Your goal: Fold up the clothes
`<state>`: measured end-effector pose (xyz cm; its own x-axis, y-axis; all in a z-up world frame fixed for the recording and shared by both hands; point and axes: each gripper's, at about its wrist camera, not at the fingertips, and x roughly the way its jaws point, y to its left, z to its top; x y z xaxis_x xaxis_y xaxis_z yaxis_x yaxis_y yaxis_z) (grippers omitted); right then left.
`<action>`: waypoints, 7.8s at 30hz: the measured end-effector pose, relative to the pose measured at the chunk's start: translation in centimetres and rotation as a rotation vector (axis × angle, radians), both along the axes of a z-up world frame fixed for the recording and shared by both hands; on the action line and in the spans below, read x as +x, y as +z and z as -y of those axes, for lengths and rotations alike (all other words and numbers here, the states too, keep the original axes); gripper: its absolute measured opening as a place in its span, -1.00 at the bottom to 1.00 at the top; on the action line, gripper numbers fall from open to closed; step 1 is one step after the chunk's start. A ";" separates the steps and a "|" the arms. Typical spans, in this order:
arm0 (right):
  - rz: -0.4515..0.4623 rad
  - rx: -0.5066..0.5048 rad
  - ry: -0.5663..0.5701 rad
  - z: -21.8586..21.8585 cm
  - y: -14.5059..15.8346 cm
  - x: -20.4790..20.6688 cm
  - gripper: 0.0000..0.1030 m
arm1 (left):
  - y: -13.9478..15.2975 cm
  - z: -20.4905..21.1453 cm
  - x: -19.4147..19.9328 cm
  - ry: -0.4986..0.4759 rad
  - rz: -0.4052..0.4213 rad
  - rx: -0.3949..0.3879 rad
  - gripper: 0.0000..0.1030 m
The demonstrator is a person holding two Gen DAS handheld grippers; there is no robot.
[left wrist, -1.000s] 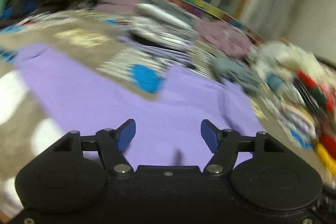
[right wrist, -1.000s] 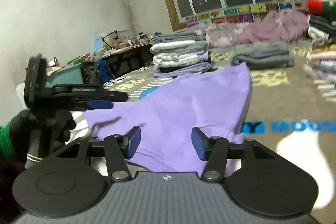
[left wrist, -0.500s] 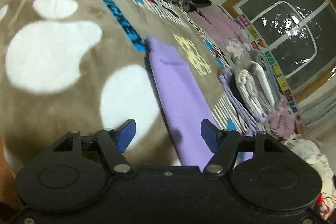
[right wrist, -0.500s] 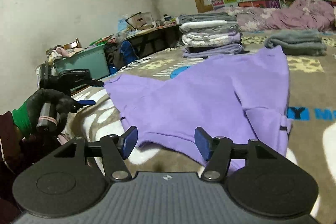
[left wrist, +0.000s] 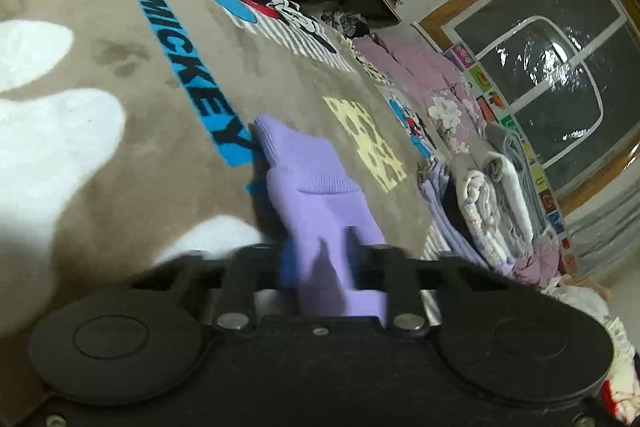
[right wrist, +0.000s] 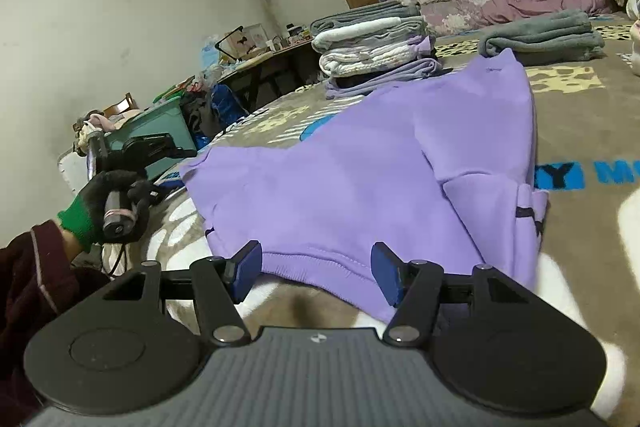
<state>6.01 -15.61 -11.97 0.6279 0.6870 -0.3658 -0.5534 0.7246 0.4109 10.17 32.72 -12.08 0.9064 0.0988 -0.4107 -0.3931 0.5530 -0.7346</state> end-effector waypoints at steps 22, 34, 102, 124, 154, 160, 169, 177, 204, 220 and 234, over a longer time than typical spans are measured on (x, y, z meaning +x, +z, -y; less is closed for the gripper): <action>-0.048 0.303 -0.100 4.4 1.4 0.7 0.18 | 6.9 24.8 3.8 -0.595 0.191 0.465 -0.91; -0.080 0.435 -0.260 8.7 0.8 1.6 0.18 | 1.8 36.0 4.7 -0.894 0.067 0.772 -0.06; -0.039 0.335 -0.422 8.0 14.7 13.6 -0.88 | 2.7 29.7 -4.7 -0.859 0.009 1.160 -0.75; -0.137 0.471 -0.666 17.4 5.4 6.5 -0.89 | -0.4 34.2 -5.0 -1.052 -0.024 1.298 -0.77; -0.145 0.543 -0.691 18.8 -0.4 4.1 -0.89 | -0.3 28.3 -3.8 -1.158 -0.020 0.958 -0.42; -0.205 0.573 -0.704 19.0 -2.5 3.9 -0.81 | 2.8 24.0 -3.6 -1.053 0.076 0.791 -0.30; -0.315 0.646 -0.680 18.5 -4.5 3.7 0.04 | 4.1 21.1 3.1 -0.815 0.077 0.669 -0.32; -0.295 0.587 -0.682 17.2 -4.5 4.5 -0.16 | 3.2 21.9 10.8 -0.803 0.032 0.673 -0.32; -0.329 0.592 -0.632 19.4 -5.5 5.5 -0.88 | 0.3 29.1 25.5 -1.131 0.008 0.828 -0.32; -0.333 0.564 -0.639 19.0 -5.7 5.5 -0.89 | 2.4 25.0 27.2 -1.017 0.067 0.817 -0.50; -0.327 0.512 -0.656 18.5 -5.8 6.2 -0.94 | 1.6 28.0 29.6 -1.101 0.050 0.943 -0.53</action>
